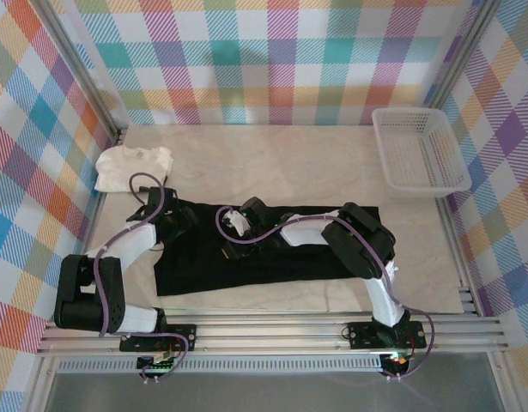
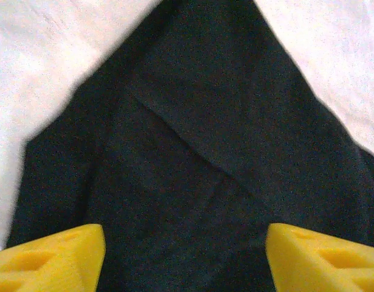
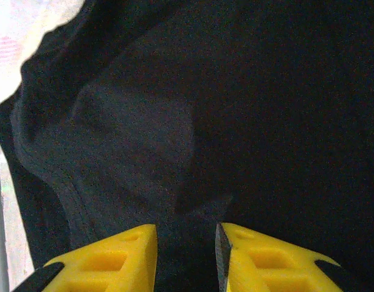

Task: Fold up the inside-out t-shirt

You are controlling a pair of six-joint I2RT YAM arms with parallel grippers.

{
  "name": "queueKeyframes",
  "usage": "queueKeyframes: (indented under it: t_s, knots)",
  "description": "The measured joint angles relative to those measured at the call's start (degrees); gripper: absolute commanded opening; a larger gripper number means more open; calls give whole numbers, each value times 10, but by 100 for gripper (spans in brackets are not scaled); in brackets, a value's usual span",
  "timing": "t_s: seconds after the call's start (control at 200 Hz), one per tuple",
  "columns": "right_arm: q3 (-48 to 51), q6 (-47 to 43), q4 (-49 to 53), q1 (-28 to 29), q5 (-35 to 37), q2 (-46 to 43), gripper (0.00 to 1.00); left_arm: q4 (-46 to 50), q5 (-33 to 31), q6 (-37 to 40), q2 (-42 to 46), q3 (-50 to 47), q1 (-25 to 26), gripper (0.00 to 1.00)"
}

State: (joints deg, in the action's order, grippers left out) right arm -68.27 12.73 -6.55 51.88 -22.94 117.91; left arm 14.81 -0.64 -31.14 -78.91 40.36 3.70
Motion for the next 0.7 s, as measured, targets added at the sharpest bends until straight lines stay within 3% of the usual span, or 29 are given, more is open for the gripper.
queueKeyframes:
  t_s: [0.145, 0.2, 0.42, 0.7]
  knots:
    - [-4, 1, 23, 0, 6, -8, 37, -2, -26, 9, 16, 0, -29, 90]
    - [0, 1, 37, 0, 9, -23, 38, -2, -31, 14, 16, 0, -36, 100]
    - [2, -3, 58, 0, 12, -85, 40, 5, -24, 38, -21, 0, -39, 100]
    - [5, -3, 62, -2, 12, -88, 40, 16, 7, 57, -52, 1, -34, 100]
